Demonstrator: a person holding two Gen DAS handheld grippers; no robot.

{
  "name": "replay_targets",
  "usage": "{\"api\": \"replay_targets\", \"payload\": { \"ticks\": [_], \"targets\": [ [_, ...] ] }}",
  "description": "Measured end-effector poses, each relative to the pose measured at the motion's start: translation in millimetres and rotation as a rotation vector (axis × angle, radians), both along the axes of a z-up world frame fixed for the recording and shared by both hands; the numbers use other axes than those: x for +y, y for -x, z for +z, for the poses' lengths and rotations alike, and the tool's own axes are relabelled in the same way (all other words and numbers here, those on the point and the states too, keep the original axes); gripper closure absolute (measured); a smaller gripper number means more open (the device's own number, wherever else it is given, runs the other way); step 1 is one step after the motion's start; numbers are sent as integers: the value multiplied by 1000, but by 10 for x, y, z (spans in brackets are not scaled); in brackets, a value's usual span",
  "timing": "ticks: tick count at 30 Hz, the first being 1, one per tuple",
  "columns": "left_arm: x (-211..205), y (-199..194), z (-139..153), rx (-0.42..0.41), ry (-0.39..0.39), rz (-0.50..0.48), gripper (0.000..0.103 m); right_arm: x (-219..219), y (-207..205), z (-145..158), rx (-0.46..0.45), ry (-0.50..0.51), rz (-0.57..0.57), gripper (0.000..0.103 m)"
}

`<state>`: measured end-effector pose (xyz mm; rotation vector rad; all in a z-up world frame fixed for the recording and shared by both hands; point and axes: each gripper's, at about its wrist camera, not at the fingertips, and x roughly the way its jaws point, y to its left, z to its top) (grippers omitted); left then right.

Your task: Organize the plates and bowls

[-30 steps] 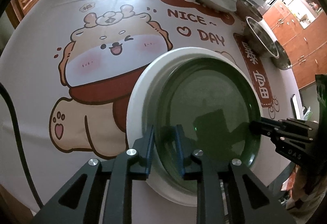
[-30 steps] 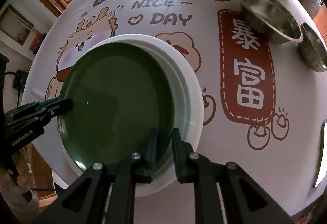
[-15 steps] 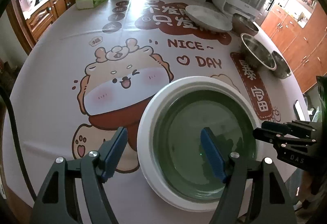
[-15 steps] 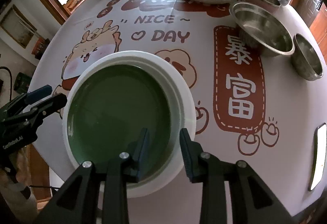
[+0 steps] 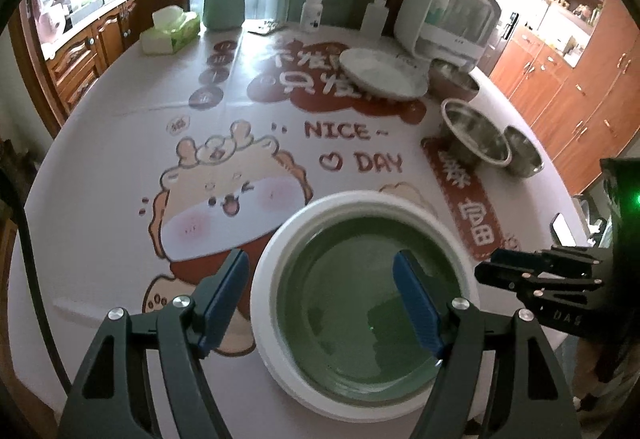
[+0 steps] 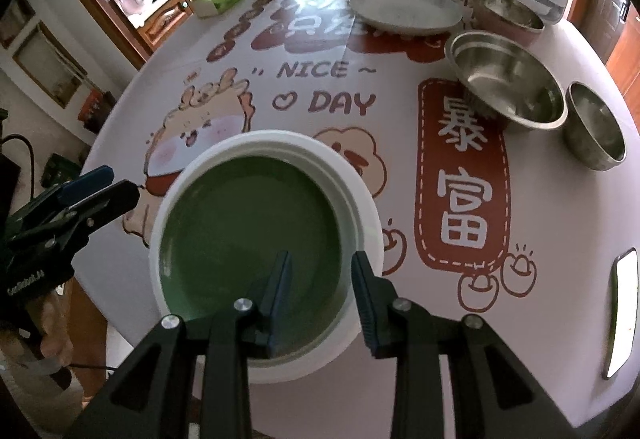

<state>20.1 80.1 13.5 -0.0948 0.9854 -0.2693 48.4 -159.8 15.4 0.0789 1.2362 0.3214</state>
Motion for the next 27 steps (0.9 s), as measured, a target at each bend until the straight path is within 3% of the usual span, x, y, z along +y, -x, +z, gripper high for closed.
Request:
{"api": "replay_targets", "payload": {
  "ticks": [6, 11, 15, 23, 27],
  "targets": [
    [-86, -114, 260, -47, -14, -25, 29, -63, -40, 215, -71, 10, 2, 60],
    [-168, -294, 558, -96, -25, -35, 29, -190, -138, 509, -173, 0, -23, 60],
    [-246, -483, 779, -127, -26, -45, 29, -257, -222, 753, -276, 62, -30, 60],
    [-486, -875, 1169, -195, -65, -60, 29, -519, -642, 1101, -313, 98, -51, 60],
    [-569, -1135, 1340, -216, -58, -42, 29, -666, -852, 1232, -346, 87, -81, 44]
  ]
}}
